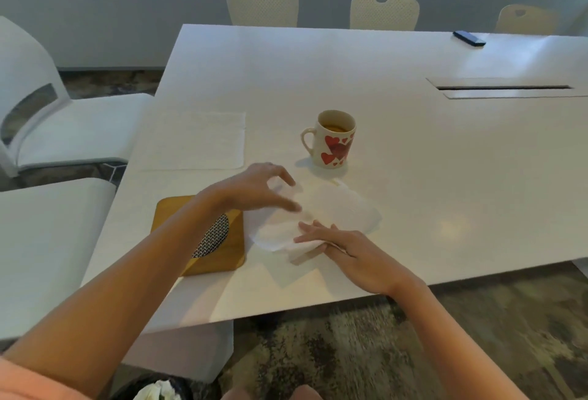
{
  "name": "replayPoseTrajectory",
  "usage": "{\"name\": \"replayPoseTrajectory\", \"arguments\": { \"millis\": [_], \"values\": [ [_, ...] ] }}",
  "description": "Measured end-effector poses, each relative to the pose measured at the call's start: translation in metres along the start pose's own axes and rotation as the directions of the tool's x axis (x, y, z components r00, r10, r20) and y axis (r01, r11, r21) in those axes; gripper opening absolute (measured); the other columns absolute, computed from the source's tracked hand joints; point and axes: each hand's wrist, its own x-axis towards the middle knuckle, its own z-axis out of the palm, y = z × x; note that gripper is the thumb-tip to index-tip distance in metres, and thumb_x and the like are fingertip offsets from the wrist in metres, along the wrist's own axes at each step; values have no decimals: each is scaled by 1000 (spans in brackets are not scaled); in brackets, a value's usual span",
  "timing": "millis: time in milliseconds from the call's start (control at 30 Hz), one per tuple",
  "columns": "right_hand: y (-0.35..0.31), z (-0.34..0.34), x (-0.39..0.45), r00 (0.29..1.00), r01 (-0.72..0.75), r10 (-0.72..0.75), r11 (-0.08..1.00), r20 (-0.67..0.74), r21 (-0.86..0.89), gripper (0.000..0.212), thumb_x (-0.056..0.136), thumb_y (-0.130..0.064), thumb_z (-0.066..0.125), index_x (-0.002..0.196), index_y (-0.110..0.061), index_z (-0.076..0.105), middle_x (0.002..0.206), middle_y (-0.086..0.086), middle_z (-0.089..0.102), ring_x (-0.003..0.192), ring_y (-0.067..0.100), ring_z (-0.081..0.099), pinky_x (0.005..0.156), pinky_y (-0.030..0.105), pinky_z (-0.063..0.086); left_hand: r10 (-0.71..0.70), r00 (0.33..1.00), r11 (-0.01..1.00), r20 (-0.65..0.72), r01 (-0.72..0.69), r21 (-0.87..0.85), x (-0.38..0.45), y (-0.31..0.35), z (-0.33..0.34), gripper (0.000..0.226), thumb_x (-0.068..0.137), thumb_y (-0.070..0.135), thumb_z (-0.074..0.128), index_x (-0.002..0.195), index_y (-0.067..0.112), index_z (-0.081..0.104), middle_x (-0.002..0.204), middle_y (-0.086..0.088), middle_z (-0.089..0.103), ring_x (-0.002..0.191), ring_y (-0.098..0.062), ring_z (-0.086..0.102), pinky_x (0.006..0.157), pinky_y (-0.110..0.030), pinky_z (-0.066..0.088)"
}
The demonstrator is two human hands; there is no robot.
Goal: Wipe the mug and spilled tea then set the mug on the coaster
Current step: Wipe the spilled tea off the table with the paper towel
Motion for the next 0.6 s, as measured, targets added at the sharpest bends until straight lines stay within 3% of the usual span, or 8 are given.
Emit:
{"name": "replayPoseTrajectory", "arguments": {
  "millis": [100, 167, 233, 333, 467, 600],
  "values": [
    [-4, -2, -3, 999, 17, -16, 1000, 42, -23, 34, 99, -30, 52, 129, -44, 59, 152, -27, 38, 146, -8, 19, 124, 35, 11, 28, 986, 993, 163, -46, 107, -10, -8, 11, 80, 68, 57, 82, 139, 43, 48, 164, 10, 18, 153, -14, -8, 124, -46, 2],
    [-10, -4, -3, 1000, 1, -1, 1000, -17, 2, 32, 96, -43, 56, 129, -45, 59, 148, -29, 43, 144, -7, 26, 122, 38, 19, 40, 982, 979, 183, -75, 187, -13, -11, 16, 87, 66, 59, 83, 143, 45, 43, 166, 11, 9, 152, -14, -19, 122, -52, -7],
    [-13, -6, 1, 985, -15, 21, 999, -171, 34, 34, 95, -47, 57, 128, -40, 61, 148, -24, 45, 144, -4, 28, 121, 39, 22, 46, 983, 965, 176, -89, 248, -14, -14, 19, 89, 65, 60, 83, 144, 47, 42, 167, 10, 4, 150, -16, -24, 121, -56, -10],
    [-10, -7, 9, 933, -131, 100, 989, -346, -66, 45, 95, -42, 59, 139, -33, 52, 156, -13, 38, 149, 7, 21, 123, 39, 16, 35, 985, 957, 167, -81, 277, -13, -19, 23, 87, 64, 61, 83, 141, 51, 43, 167, 10, 0, 149, -17, -28, 119, -58, -15],
    [0, 1, 16, 927, -327, 264, 917, -268, -228, 65, 101, -43, 47, 157, -22, 21, 166, -4, 6, 153, 16, 1, 120, 31, 3, 22, 991, 957, 134, -60, 283, -12, -24, 28, 86, 62, 62, 84, 139, 54, 45, 167, 11, -2, 147, -16, -32, 115, -56, -22],
    [-2, 6, 17, 917, -347, 272, 904, -290, -249, 64, 104, -43, 36, 158, -17, 14, 167, -1, 7, 153, 18, 5, 121, 33, 9, 17, 995, 959, 100, -45, 280, -14, -21, 31, 87, 60, 64, 83, 139, 52, 47, 167, 9, 0, 147, -15, -33, 114, -55, -23]
  ]
}}
